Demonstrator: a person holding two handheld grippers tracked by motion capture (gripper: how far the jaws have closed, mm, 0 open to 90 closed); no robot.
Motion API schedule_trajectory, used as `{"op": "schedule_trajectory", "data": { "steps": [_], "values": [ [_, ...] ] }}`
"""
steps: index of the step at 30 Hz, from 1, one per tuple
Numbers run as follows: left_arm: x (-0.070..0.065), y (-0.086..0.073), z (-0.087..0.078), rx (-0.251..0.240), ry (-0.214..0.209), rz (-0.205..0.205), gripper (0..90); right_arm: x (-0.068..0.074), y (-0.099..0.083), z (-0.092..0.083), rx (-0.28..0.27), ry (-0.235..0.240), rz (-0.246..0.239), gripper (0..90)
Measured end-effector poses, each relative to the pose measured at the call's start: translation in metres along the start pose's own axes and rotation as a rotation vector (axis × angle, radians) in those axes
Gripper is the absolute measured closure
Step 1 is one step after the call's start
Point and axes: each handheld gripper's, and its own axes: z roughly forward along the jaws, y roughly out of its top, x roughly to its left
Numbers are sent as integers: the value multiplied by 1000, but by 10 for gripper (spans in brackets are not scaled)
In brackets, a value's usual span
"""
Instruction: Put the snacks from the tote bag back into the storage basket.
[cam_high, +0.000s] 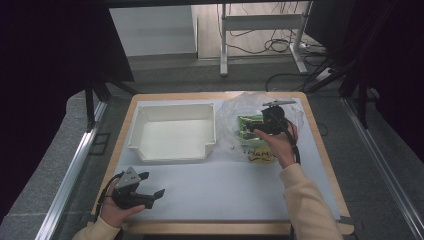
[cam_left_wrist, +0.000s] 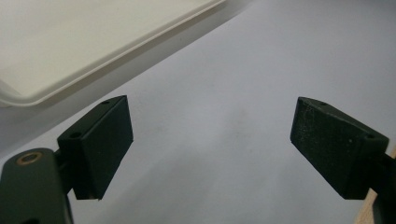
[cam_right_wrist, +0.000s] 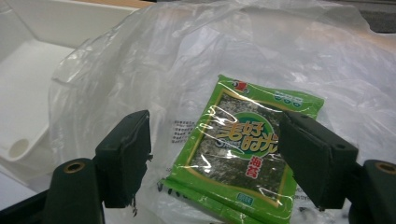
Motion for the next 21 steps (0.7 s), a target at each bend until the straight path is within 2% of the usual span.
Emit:
{"op": "schedule_trajectory", "data": {
  "steps": [7, 12, 21],
  "values": [
    [0, 0, 0, 1, 1, 0, 131, -11, 5, 8, 15, -16, 24, 267],
    [1, 0, 0, 2, 1, 0, 130, -21, 4, 18, 39, -23, 63, 269],
    [1, -1, 0, 4, 3, 0, 130, -29, 8, 24, 58, -41, 78, 269]
  ]
}}
